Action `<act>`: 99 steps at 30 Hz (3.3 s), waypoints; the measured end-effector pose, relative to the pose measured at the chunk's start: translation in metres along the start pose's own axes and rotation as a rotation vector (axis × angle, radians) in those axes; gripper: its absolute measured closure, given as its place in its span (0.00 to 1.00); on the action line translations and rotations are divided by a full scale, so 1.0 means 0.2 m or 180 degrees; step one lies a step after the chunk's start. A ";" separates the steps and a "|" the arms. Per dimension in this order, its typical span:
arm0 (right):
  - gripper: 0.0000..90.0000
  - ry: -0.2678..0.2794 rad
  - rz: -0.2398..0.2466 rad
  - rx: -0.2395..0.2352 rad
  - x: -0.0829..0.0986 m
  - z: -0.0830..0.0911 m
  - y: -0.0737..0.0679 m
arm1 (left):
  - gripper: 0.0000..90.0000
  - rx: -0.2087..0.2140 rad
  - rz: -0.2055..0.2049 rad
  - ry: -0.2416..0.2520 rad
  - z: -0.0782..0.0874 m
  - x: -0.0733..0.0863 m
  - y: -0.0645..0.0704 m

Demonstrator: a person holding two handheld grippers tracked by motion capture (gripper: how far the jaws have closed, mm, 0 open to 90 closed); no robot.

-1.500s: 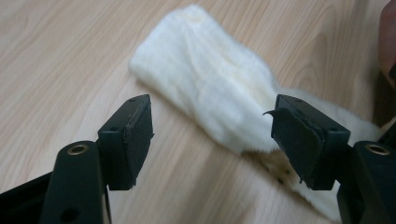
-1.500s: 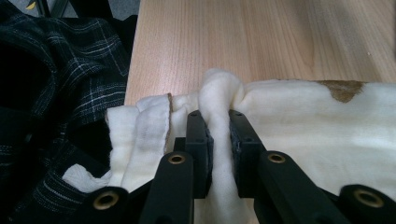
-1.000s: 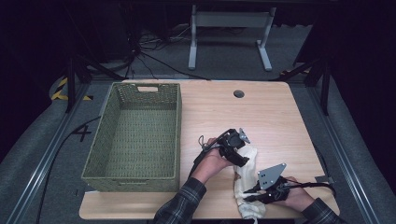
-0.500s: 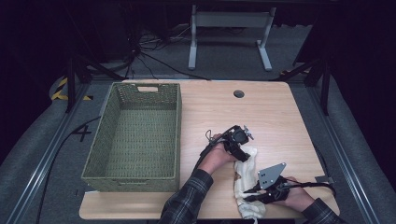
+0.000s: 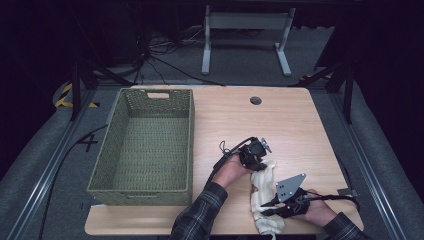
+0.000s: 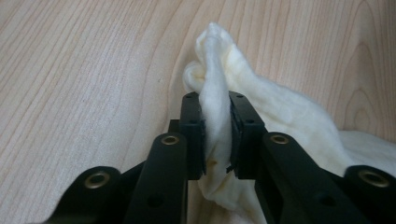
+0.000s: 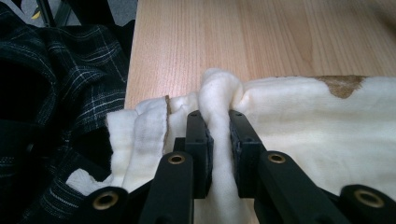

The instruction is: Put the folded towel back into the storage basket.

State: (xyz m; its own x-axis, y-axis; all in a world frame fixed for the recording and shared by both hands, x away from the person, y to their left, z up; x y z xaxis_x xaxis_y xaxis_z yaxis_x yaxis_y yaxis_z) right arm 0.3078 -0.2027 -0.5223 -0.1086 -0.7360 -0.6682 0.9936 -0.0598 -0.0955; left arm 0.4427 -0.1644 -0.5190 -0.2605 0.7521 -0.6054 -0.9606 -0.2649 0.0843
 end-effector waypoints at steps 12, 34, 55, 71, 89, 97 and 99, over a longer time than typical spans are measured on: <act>0.90 0.0160 -0.0160 0.0092 -0.08 0.10 0.06 | 0.90 -0.0213 0.0028 0.0250 0.21 -0.06 0.02; 0.90 0.0289 -0.0130 0.0156 -0.34 0.25 0.14 | 0.90 -0.0528 -0.0038 0.0361 0.54 -0.17 0.02; 0.90 0.0500 -0.0065 0.0171 -0.68 0.28 0.27 | 0.89 -0.0697 -0.0127 0.0392 0.87 -0.12 -0.11; 0.90 0.0549 0.0004 0.0239 -1.05 0.23 0.31 | 0.89 -0.0702 -0.0166 0.0532 1.15 0.04 -0.22; 0.90 0.0685 0.0196 0.0086 -1.42 0.04 0.32 | 0.89 -0.0891 -0.0045 0.0647 1.38 0.26 -0.33; 0.90 0.0708 0.0224 0.0067 -1.50 -0.08 0.33 | 0.89 -0.0989 0.0093 0.0727 1.44 0.41 -0.37; 0.90 0.0712 0.0233 0.0076 -1.51 -0.10 0.33 | 0.89 -0.1003 0.0116 0.0727 1.45 0.43 -0.38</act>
State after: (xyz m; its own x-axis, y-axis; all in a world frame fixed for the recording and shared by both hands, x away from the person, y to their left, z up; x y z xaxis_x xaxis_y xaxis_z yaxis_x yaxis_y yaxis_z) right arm 0.4054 0.0294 -0.3415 -0.0377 -0.5713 -0.8199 0.9992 -0.0299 -0.0251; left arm 0.4651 0.0954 -0.3480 -0.2314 0.5944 -0.7702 -0.8649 -0.4881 -0.1168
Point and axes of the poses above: each handheld gripper's, and its own axes: z roughly backward along the jaws, x roughly out of its underside, y roughly to its right, the point moved 9 cm from there along -z, roughly forward along the jaws, and after that the axes turned 1 degree about y, right-handed, at the moved point
